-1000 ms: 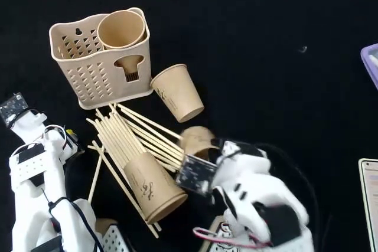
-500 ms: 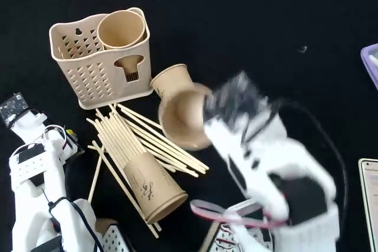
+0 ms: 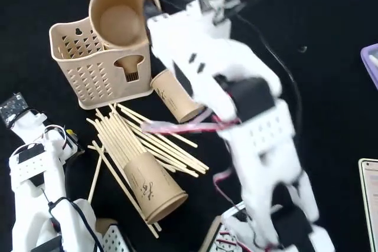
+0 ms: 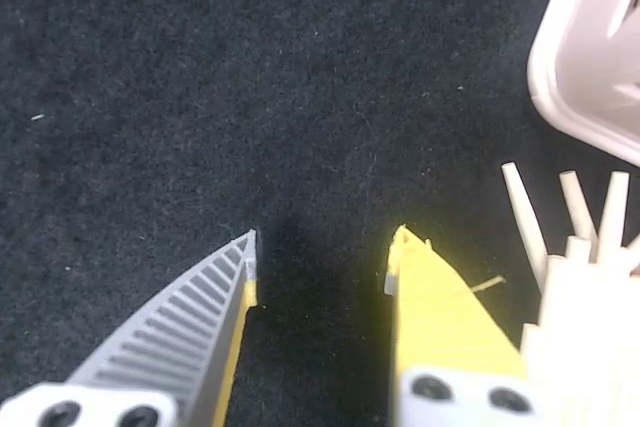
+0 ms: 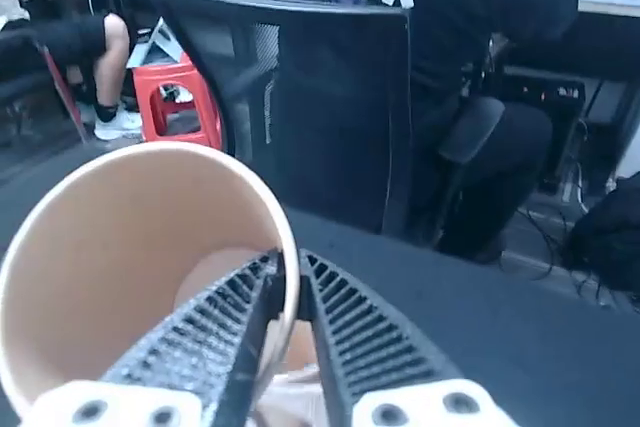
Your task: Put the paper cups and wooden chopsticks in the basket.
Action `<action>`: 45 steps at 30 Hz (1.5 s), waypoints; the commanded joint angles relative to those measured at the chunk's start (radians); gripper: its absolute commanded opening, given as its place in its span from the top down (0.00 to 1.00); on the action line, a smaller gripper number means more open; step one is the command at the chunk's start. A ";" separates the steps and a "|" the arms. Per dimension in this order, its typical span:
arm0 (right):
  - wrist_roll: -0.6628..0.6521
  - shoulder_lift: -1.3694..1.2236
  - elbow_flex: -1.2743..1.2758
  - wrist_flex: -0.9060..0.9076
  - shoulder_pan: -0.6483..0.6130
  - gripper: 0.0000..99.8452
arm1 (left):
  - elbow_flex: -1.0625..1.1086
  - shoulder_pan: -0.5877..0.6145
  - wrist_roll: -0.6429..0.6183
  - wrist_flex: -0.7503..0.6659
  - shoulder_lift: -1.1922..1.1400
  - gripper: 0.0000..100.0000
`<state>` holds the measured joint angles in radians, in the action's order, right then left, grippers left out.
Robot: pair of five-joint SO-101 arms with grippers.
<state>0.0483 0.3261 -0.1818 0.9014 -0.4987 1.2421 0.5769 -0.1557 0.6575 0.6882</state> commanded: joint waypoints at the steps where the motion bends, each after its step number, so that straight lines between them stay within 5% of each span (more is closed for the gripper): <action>1: 0.006 -0.119 -0.087 -0.064 -0.012 0.99 | -0.007 -0.012 0.002 -0.008 0.017 0.78; 17: 0.003 -0.417 -0.282 -0.068 0.009 0.98 | 0.004 -0.007 0.003 -0.006 0.026 0.78; 24: 0.003 -0.375 -0.318 0.121 0.011 0.77 | 0.004 -0.008 0.003 -0.008 0.026 0.78; 31: 0.011 -0.308 -0.369 0.186 0.078 0.84 | 0.004 -0.010 0.003 -0.008 0.026 0.78; 39: 0.005 -0.302 -0.153 0.353 0.233 0.90 | 0.004 -0.012 0.003 -0.008 0.026 0.78; 45: 0.002 -0.306 0.125 0.078 0.325 0.90 | 0.004 -0.012 0.003 -0.008 0.026 0.78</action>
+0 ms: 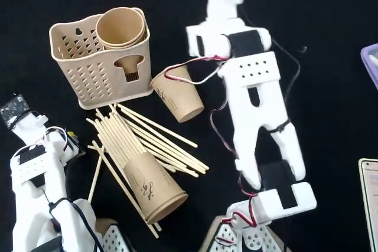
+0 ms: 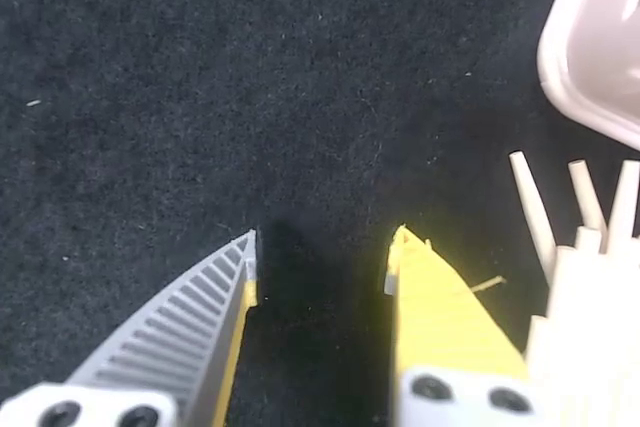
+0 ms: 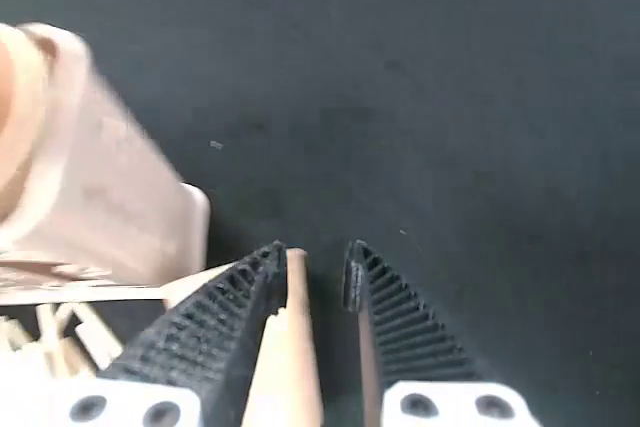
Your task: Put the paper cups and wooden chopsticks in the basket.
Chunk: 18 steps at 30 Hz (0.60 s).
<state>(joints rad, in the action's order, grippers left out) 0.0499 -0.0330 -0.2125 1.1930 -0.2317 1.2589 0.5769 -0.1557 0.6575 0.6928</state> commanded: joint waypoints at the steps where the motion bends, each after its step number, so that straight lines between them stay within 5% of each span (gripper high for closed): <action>1: 0.000 0.051 0.209 -0.302 0.060 0.90 | -0.013 -0.012 0.003 -0.008 0.021 0.78; 8: 0.003 -0.048 0.506 -0.847 0.031 0.90 | -0.013 -0.012 0.003 -0.008 0.021 0.78; 18: -0.018 -0.133 0.509 -0.710 -0.029 0.90 | -0.013 -0.012 0.003 -0.008 0.021 0.78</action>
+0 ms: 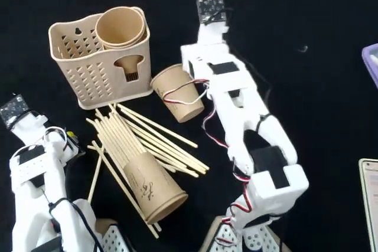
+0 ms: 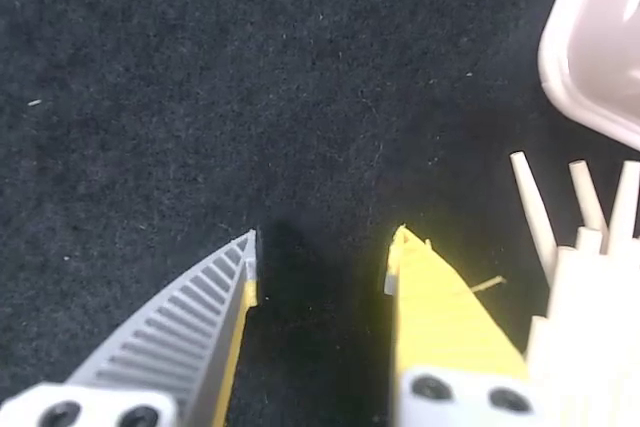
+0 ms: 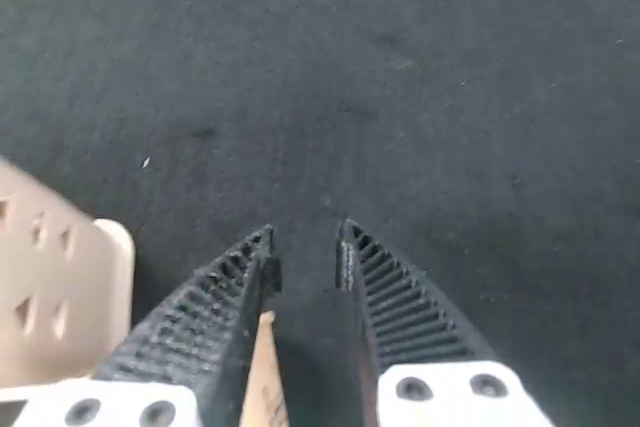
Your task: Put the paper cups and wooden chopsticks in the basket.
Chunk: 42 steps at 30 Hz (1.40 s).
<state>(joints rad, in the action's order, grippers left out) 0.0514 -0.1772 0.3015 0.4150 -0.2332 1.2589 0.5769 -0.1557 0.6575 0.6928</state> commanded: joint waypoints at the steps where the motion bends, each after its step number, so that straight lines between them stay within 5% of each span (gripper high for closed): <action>1: -0.052 0.012 -0.004 0.100 -0.035 0.90 | -0.013 -0.012 0.003 -0.008 0.021 0.78; 8: -0.446 0.013 -0.004 0.333 -0.112 0.90 | -0.013 -0.012 0.003 -0.008 0.021 0.78; 14: -0.543 0.125 0.031 0.532 -0.107 0.90 | -0.013 -0.012 0.003 -0.008 0.021 0.78; 19: -0.514 0.371 0.182 0.618 -0.114 0.90 | -0.013 -0.012 0.003 -0.008 0.021 0.78; 28: 0.035 0.823 0.584 0.304 -0.184 0.90 | -0.013 -0.013 0.003 -0.008 0.021 0.78; 37: 0.051 1.041 0.858 -0.055 -0.482 0.90 | -0.013 -0.013 0.003 -0.009 0.021 0.78; 42: 0.051 0.989 0.935 -0.333 -0.540 0.90 | -0.013 -0.013 0.003 -0.009 0.021 0.78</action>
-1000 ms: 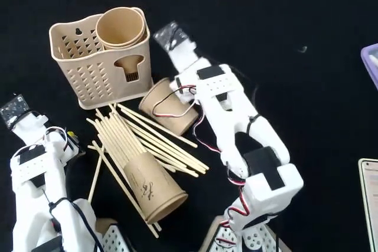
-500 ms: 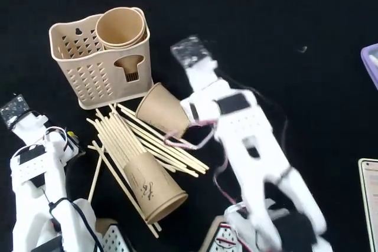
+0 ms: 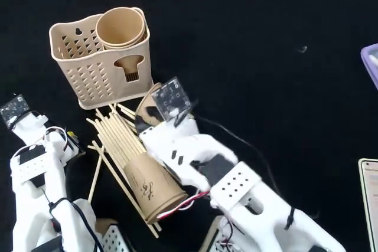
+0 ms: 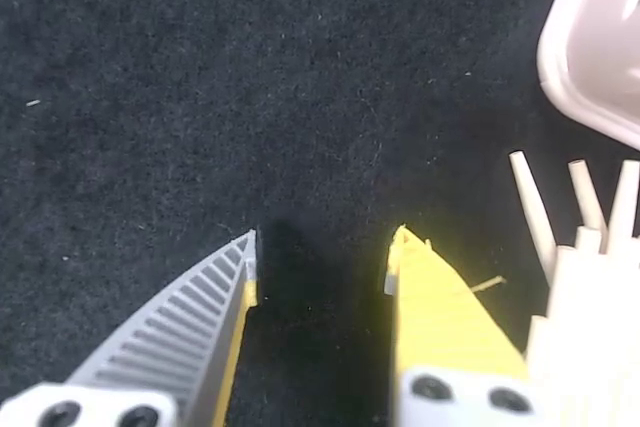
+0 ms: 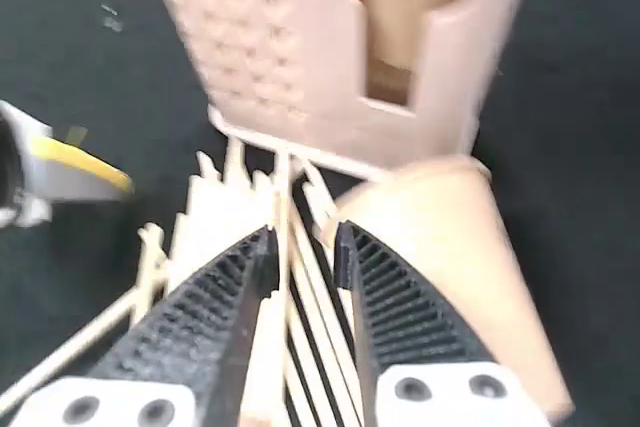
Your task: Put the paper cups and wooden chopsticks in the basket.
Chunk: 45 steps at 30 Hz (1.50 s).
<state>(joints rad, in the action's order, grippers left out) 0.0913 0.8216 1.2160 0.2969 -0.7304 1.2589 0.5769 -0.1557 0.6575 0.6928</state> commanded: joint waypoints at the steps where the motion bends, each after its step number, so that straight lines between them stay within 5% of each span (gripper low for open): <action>1: 0.011 -0.033 0.021 -0.258 -0.043 0.90 | -0.013 -0.013 0.003 -0.009 0.021 0.78; 14: 0.012 -0.475 -0.248 -0.330 -0.044 0.90 | -0.013 -0.008 0.003 -0.008 0.021 0.78; 25: 0.005 -0.596 -0.275 -0.302 -0.005 0.90 | -0.013 -0.008 0.003 -0.008 0.021 0.78; 40: 0.003 -0.125 -0.180 0.278 0.295 0.90 | -0.015 -0.012 0.003 -0.008 0.021 0.78; 45: 0.002 0.088 -0.113 0.269 0.377 0.90 | -0.015 -0.012 0.003 -0.008 0.021 0.78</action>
<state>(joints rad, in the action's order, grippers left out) 0.0959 0.7357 1.0779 0.5884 -0.4127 1.2589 0.5769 -0.1557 0.6575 0.6928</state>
